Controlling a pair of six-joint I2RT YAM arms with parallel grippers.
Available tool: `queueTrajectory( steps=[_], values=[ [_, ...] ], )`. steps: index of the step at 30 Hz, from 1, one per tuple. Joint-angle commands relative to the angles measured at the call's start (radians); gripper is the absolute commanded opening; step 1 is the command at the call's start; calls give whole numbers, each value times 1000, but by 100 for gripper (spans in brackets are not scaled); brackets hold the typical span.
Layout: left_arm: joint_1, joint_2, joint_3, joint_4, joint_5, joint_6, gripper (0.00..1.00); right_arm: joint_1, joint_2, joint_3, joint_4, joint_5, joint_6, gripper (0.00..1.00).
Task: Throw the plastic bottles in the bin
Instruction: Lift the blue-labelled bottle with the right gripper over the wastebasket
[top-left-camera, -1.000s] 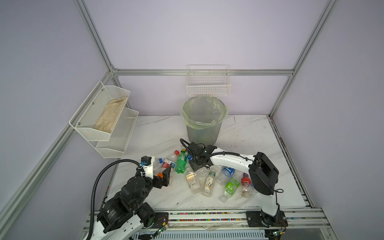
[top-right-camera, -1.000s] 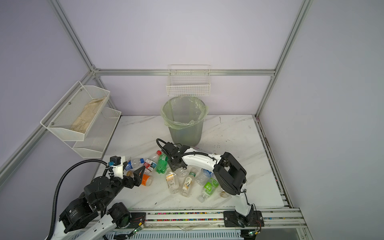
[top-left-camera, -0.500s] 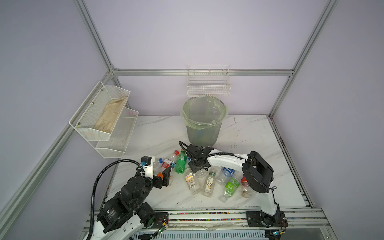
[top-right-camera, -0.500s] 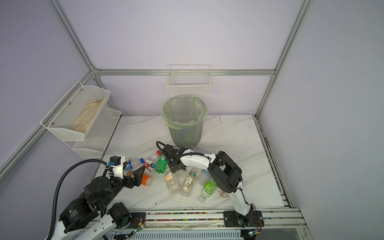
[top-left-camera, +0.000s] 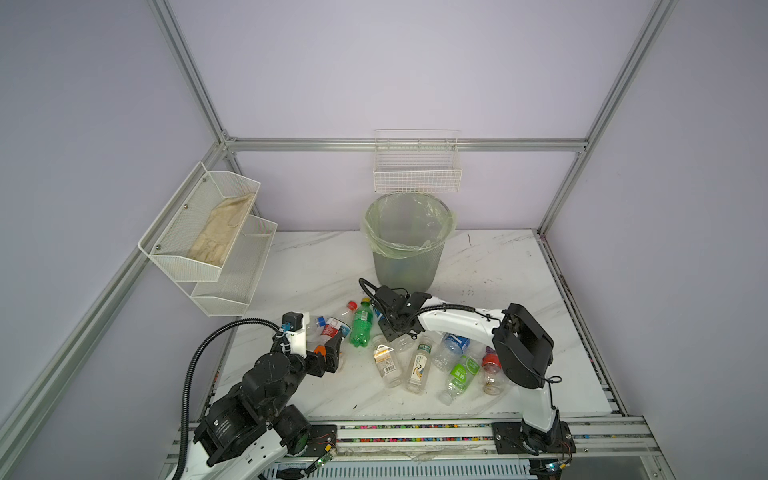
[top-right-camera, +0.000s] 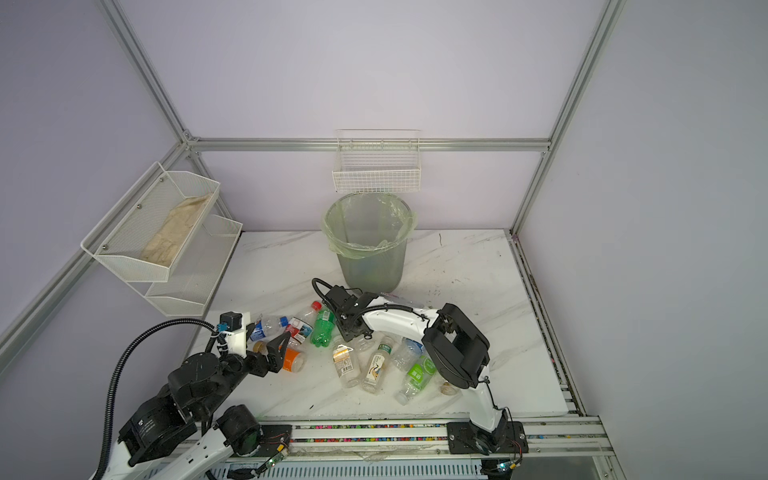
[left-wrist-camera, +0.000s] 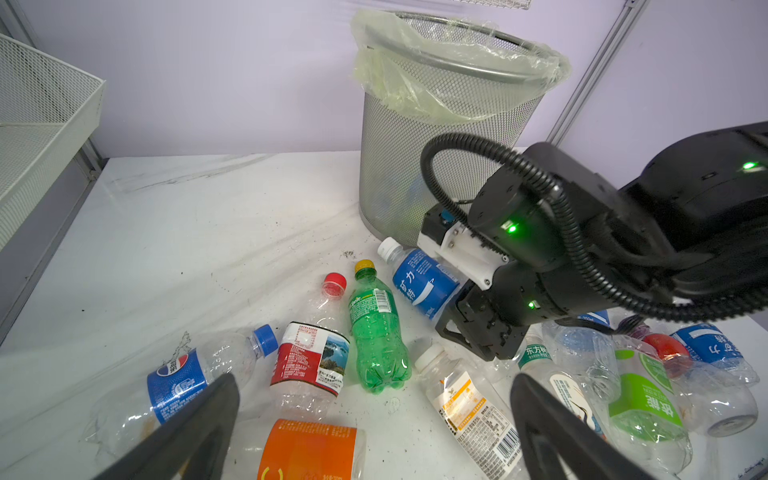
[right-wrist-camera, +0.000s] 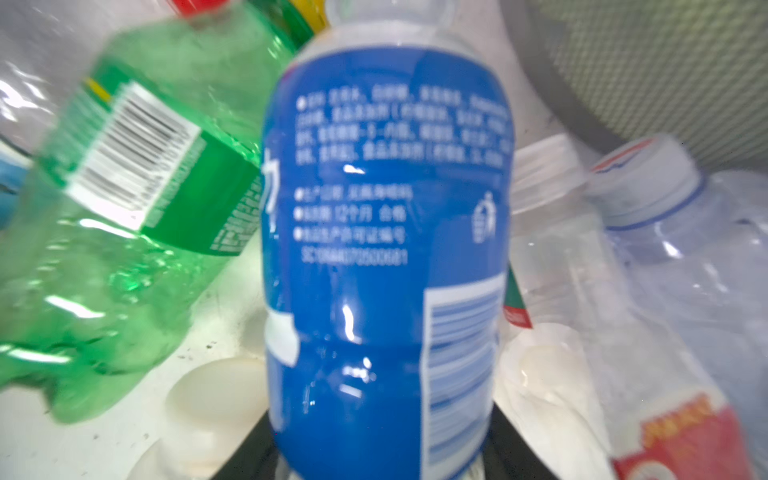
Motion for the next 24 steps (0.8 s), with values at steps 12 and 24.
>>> queueTrajectory(
  steps=[12, 24],
  values=[
    [-5, -4, -4, 28, -3, -6, 100, 51, -560, -58, 217, 14, -45, 33],
    [-5, -1, -4, 29, -2, -8, 100, 51, -974, -209, 472, 259, -60, 32]
  ],
)
